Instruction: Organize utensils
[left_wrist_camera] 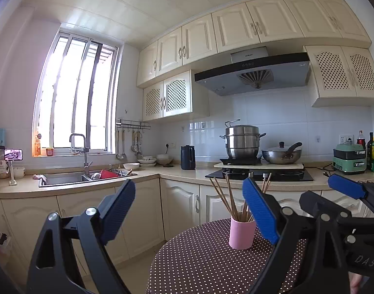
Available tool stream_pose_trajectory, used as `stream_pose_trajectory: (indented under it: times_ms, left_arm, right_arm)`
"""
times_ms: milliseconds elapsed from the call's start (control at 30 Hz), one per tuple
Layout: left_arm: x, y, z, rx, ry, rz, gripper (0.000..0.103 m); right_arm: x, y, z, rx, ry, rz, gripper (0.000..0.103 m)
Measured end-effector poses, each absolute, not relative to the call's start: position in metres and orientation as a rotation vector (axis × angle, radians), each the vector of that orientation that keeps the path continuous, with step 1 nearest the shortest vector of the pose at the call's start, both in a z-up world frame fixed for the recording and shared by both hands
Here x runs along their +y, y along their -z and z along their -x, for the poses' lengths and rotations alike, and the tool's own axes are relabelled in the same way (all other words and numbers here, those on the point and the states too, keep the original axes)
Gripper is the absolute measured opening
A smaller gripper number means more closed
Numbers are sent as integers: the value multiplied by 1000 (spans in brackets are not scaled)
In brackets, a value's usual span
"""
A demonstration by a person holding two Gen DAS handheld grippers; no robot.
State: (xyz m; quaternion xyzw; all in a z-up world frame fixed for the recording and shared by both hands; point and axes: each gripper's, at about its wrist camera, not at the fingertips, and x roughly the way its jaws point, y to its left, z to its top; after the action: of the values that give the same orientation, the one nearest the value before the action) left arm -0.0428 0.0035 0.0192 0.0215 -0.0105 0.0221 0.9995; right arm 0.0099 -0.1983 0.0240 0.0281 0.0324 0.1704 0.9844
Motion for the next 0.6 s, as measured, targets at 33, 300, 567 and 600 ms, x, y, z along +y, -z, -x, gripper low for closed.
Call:
stream_pose_trajectory:
  times_ms: [33, 300, 567, 600]
  left_arm:
    - [4, -19, 43, -21, -44, -43, 88]
    - [4, -20, 41, -15, -43, -44, 88]
    - [5, -21, 41, -14, -40, -43, 88]
    - [6, -20, 41, -13, -39, -42, 88]
  right_arm:
    - [-198, -24, -10, 67, -342, -56, 76]
    - [-195, -25, -11, 67, -343, -52, 76]
    - [-194, -24, -10, 67, -343, -52, 77]
    - [-194, -24, -10, 67, -344, -51, 77]
